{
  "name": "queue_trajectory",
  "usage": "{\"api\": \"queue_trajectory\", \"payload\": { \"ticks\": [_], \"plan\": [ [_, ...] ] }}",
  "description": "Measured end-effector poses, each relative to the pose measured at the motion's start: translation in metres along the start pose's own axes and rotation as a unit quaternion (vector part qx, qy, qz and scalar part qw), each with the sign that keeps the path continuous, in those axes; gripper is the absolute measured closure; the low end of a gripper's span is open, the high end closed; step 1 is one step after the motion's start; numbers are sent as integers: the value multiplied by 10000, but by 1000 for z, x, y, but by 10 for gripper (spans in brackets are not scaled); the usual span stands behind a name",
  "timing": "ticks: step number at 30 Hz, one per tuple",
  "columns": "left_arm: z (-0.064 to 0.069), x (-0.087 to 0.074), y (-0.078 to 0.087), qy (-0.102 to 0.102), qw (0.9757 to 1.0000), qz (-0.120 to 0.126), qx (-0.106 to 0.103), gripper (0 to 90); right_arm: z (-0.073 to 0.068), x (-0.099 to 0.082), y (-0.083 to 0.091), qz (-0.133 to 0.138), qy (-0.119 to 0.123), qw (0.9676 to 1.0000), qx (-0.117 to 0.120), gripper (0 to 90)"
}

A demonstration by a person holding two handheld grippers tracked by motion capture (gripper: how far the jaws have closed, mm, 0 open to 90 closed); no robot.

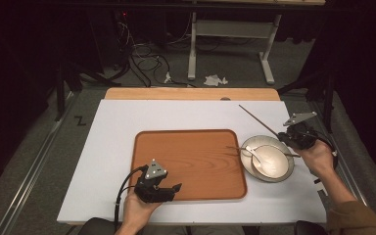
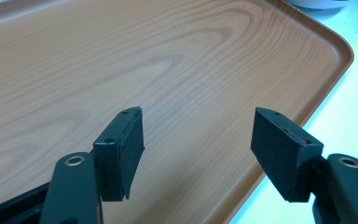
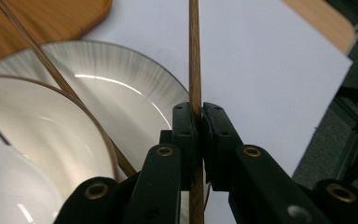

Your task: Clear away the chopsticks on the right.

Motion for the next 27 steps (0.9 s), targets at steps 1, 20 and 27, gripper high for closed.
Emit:
{"api": "queue_trajectory", "payload": {
  "ticks": [1,20,27],
  "plan": [
    [0,0,0,-12,10000,4,-13,345,0,1,5,37,-19,10000,-33,854],
    [3,10,-10,-197,9996,-43,-212,345,-85,18,95,650,-6,9973,349,853],
    [3,13,-13,-237,9993,-47,-284,345,-113,16,95,653,-86,9963,559,853]
  ]
}}
Point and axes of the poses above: each handheld gripper's, and its own axes: y roughly backward along the jaws, x roughly out of its top, z roughly to its right, the point moved 2 cm from there along -y, roughly forward along the jaws, and after that the axes turned 7 degrees about -x, right-handed, at the moved point
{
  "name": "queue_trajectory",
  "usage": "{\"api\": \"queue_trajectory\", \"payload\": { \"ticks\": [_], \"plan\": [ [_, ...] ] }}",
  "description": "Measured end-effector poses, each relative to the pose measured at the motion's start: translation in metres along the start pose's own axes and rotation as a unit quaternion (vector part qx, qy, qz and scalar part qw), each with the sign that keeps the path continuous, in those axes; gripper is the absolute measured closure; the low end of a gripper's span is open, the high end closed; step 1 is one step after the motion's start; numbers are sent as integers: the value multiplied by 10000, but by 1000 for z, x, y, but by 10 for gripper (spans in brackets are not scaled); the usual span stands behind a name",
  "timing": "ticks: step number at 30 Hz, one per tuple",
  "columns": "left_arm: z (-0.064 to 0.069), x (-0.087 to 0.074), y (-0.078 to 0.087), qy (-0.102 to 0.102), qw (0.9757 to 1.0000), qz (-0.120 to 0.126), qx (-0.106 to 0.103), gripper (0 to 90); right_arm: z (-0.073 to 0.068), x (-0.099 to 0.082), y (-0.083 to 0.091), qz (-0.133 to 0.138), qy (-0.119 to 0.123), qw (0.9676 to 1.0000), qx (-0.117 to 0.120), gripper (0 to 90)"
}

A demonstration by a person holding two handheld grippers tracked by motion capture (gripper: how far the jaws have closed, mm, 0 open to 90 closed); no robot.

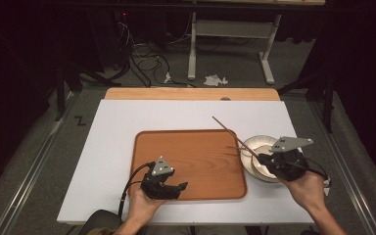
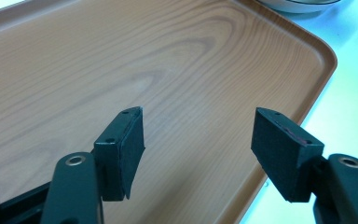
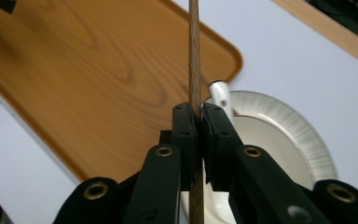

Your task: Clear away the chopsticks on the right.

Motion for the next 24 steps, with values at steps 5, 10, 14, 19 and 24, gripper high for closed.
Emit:
{"api": "queue_trajectory", "payload": {
  "ticks": [5,10,14,19,24],
  "plan": [
    [1,2,-2,-28,10000,-4,-36,345,-30,-5,-16,-140,-4,9996,250,852],
    [1,2,-1,-22,10000,12,-43,345,-50,-5,-37,-280,-9,9989,364,851],
    [0,2,0,-23,10000,13,-44,345,-59,-6,-54,-385,28,9985,383,851],
    [1,2,-1,-45,10000,1,-44,345,-67,-8,-73,-622,58,9975,321,851],
    [2,1,-1,-51,10000,-3,-42,345,-68,-12,-86,-790,16,9965,287,850]
  ]
}}
Point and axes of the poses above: each handheld gripper's, and its own axes: y roughly backward along the jaws, x roughly out of its top, z roughly to its right, the point moved 2 cm from there along -y, roughly forward along the jaws, and after that the axes turned 7 degrees about -x, right-handed, at the moved point
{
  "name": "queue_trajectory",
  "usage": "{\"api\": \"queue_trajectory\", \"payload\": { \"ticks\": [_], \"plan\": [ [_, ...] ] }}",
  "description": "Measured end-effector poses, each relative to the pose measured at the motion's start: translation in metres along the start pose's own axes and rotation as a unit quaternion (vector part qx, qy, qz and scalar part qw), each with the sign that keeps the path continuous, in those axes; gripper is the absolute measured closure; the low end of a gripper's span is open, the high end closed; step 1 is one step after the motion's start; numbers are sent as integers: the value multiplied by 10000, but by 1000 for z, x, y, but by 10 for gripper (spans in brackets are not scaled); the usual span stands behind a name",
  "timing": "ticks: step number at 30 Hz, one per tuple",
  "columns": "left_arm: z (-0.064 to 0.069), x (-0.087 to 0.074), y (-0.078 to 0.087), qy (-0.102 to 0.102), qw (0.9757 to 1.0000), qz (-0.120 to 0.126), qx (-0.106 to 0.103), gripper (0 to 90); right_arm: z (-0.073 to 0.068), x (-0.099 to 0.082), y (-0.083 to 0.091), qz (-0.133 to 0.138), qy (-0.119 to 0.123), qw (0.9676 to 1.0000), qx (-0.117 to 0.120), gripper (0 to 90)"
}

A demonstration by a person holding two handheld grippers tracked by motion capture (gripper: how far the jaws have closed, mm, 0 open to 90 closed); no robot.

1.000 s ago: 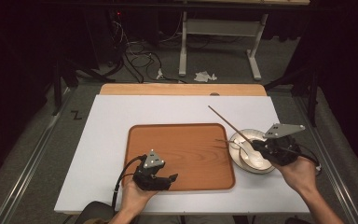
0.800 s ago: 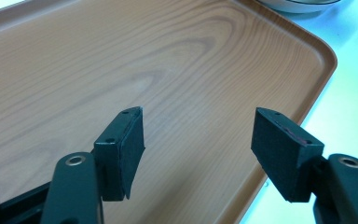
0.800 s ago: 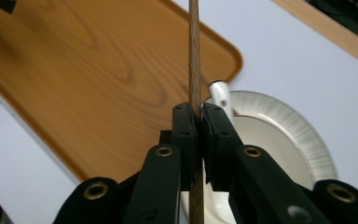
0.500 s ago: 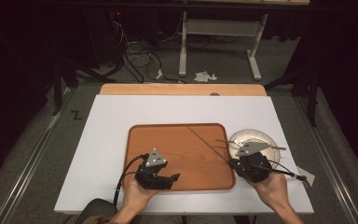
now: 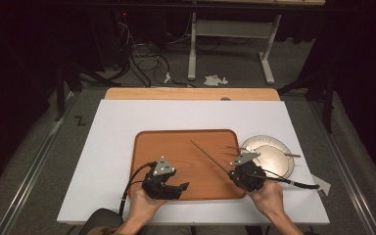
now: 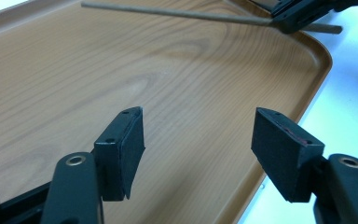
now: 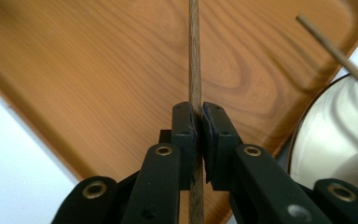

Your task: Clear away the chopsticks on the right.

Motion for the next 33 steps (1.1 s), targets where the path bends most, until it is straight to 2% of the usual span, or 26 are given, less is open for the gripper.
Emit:
{"api": "queue_trajectory", "payload": {
  "ticks": [9,14,20,22,25,28,33],
  "plan": [
    [1,-1,-1,-25,10000,-29,13,344,1,-3,-17,-154,-164,9996,145,849],
    [2,-1,0,-33,10000,-27,32,345,-1,-5,-24,-286,-80,9995,59,836],
    [2,-1,0,-31,10000,-33,33,345,1,-6,-24,-274,10,9996,-30,805],
    [2,-1,0,-31,10000,-28,33,345,2,-7,-24,-275,33,9995,-160,808],
    [2,-1,0,-26,10000,-20,28,345,5,-7,-24,-295,32,9993,-234,809],
    [3,-1,0,-35,10000,-34,32,345,9,-9,-24,-324,-144,9991,-228,808],
    [2,-1,0,-30,10000,-32,35,344,11,-10,-24,-273,-138,9993,-224,791]
  ]
}}
Point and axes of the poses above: each handheld gripper's, and its own axes: y roughly backward along the jaws, x roughly out of its top, z roughly to its right, the point moved 2 cm from there along -y, roughly forward along the jaws, and after that the axes turned 7 degrees about -x, right-handed, at the moved point
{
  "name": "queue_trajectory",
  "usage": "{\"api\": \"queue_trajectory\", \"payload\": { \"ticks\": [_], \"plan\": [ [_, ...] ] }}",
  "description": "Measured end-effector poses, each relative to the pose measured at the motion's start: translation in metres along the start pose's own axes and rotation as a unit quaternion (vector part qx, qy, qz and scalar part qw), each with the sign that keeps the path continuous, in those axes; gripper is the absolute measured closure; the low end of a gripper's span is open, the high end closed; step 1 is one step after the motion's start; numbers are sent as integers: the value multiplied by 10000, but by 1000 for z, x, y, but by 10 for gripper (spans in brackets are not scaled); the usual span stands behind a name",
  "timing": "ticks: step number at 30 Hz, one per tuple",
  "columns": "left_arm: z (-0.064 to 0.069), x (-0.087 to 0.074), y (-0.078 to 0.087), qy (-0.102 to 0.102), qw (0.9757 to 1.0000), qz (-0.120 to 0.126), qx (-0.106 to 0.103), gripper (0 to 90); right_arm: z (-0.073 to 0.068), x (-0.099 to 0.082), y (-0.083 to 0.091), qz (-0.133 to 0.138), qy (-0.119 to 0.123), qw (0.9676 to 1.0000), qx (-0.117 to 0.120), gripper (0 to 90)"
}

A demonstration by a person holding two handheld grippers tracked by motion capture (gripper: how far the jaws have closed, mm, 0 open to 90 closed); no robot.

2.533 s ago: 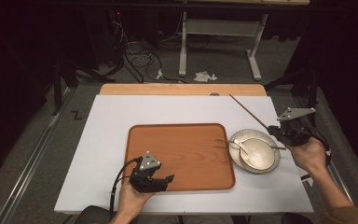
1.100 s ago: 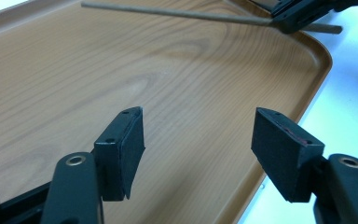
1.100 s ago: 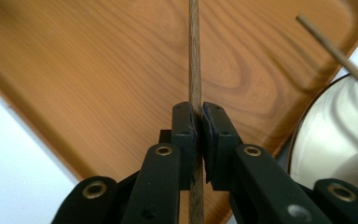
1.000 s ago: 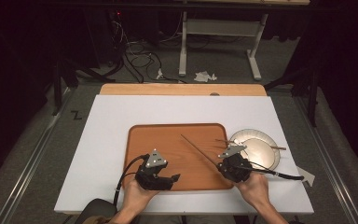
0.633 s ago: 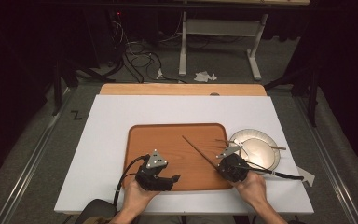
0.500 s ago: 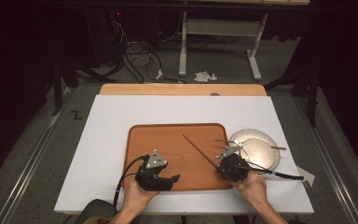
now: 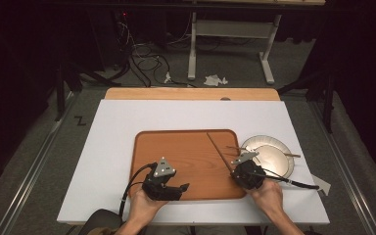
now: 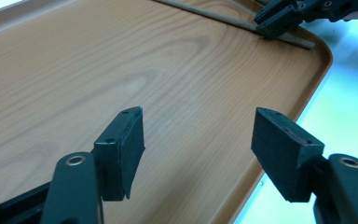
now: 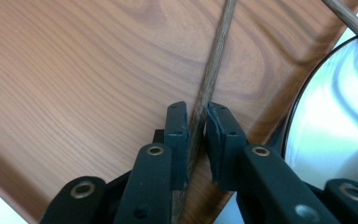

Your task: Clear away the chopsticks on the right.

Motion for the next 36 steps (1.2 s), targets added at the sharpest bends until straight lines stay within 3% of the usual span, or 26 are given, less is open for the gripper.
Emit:
{"api": "queue_trajectory", "payload": {
  "ticks": [16,20,24,25,28,33,34,35,36],
  "plan": [
    [0,0,0,5,10000,-2,-8,345,0,-1,5,86,-2,10000,45,727],
    [0,0,0,7,10000,3,-3,345,3,1,17,360,-89,9990,232,708],
    [-2,0,1,28,10000,21,6,344,12,2,41,831,-225,9951,486,702],
    [-2,0,1,28,10000,21,6,345,12,2,41,831,-225,9951,486,702],
    [-3,0,1,45,10000,18,13,345,32,-2,65,1211,-280,9914,405,689],
    [-3,0,1,66,10000,20,22,344,66,-6,90,1452,-165,9892,77,674],
    [-3,0,1,66,10000,20,22,344,66,-6,90,1452,-165,9892,77,674],
    [-3,0,1,62,10000,13,33,344,82,-7,97,1513,-166,9883,-80,669],
    [-3,0,2,66,10000,23,46,344,87,-8,98,1535,-179,9879,-106,668]
  ]
}}
Point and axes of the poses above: each handheld gripper's, and its own axes: y roughly backward along the jaws, x roughly out of its top, z roughly to its right, the point moved 2 cm from there along -y, roughly forward along the jaws, and after that the axes turned 7 degrees about -x, right-handed, at the moved point
